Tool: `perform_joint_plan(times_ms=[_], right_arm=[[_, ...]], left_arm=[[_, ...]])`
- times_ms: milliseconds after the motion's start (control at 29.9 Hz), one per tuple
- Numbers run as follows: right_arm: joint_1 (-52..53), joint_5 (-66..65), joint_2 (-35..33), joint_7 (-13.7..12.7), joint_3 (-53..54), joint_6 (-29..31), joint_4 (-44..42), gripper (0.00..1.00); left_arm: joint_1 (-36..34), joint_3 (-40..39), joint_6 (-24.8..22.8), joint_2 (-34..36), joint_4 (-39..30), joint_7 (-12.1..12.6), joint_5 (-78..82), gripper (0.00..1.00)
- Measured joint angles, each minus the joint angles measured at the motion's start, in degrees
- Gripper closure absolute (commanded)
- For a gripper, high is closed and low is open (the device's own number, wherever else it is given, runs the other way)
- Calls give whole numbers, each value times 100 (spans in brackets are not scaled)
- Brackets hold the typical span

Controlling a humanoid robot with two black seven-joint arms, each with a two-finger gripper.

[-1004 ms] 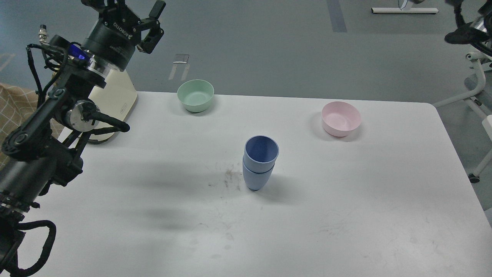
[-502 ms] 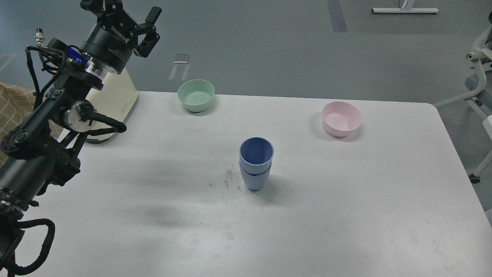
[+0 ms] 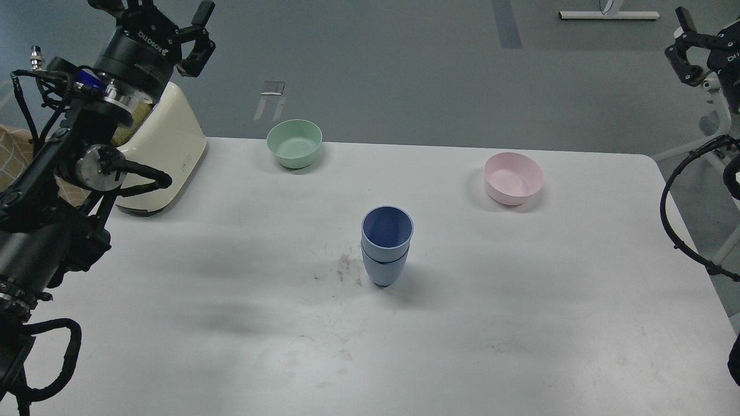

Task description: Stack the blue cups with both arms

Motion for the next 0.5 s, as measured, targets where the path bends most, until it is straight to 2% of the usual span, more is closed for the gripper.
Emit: perform_joint_plan(times_ms=[201,502], right_arm=[[-16,12,288,0,46,1,0,0],[-146,24,342,-21,64,3,106,0]], left_arm=[[95,-86,-168,91,12,9,-922,2],[357,-382,-242,139,-1,16,-1152,2]])
